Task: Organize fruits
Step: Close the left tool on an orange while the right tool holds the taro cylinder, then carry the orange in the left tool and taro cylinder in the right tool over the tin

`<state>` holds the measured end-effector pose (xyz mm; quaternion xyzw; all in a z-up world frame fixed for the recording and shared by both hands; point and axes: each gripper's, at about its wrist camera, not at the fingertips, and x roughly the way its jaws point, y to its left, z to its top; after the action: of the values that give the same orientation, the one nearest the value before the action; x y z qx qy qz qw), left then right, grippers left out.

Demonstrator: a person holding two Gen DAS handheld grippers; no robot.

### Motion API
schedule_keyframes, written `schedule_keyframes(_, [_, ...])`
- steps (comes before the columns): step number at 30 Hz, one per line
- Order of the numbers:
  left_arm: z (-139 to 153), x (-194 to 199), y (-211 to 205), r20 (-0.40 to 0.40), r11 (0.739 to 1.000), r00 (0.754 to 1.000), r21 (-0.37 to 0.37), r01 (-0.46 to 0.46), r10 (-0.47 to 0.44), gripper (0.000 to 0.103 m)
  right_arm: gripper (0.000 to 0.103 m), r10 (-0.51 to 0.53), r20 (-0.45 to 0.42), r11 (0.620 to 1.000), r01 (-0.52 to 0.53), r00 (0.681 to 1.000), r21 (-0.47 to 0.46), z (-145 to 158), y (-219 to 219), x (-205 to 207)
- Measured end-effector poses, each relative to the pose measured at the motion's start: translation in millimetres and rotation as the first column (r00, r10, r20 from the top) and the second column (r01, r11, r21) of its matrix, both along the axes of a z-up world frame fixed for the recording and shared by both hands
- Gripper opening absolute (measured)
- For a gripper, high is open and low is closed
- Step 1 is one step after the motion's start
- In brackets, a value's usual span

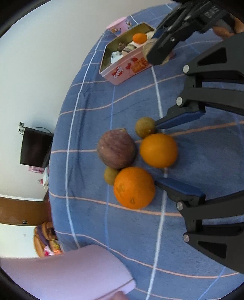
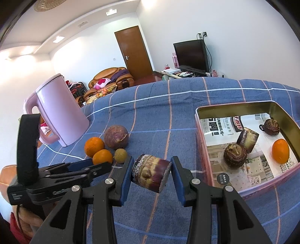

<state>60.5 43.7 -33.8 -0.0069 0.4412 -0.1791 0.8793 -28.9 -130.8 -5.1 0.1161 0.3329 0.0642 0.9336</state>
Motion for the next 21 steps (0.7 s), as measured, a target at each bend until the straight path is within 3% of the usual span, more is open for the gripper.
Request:
schedule_keyframes(4, [-2, 3, -15, 0.024, 0.999, 1.000, 0.031, 0.012, -0.013, 0.055, 0.043, -0.004, 0.002, 1.000, 0.004, 1.000, -0.001, 0, -1, 0])
schedule_keyframes(5, [-3, 3, -16, 0.028, 0.999, 0.999, 0.039, 0.014, -0.015, 0.050, 0.043, -0.006, 0.002, 1.000, 0.006, 1.000, -0.002, 0, 0, 0])
schedule_keyframes(6, [-3, 3, -14, 0.028, 0.999, 0.999, 0.038, 0.016, -0.017, 0.039, 0.043, -0.007, 0.003, 1.000, 0.007, 1.000, -0.003, 0, 0, 0])
schedule_keyframes(7, [-3, 4, -12, 0.026, 0.999, 0.999, 0.030, 0.018, -0.019, 0.036, 0.043, -0.007, 0.006, 1.000, 0.007, 1.000, -0.004, 0, 0, 0])
schedule_keyframes(12, [-1, -1, 2, 0.032, 1.000, 0.999, 0.001, -0.026, 0.026, 0.035, 0.043, -0.008, 0.042, 1.000, 0.008, 0.999, -0.021, 4, 0, -3])
schedule_keyframes(15, [8, -10, 12, 0.089, 0.998, 0.994, -0.032, -0.059, 0.062, 0.035, 0.043, -0.011, 0.074, 0.999, 0.015, 0.997, -0.043, 7, 0, -4])
schedule_keyframes(18, [19, -19, 22, 0.169, 0.990, 0.977, -0.073, -0.122, 0.133, 0.036, 0.043, -0.016, 0.115, 0.997, 0.025, 0.993, -0.070, 12, 0, -6])
schedule_keyframes(21, [24, -24, 25, 0.216, 0.979, 0.955, -0.063, -0.193, 0.202, 0.036, 0.043, -0.010, 0.147, 0.996, 0.022, 0.989, -0.082, 15, 1, -8])
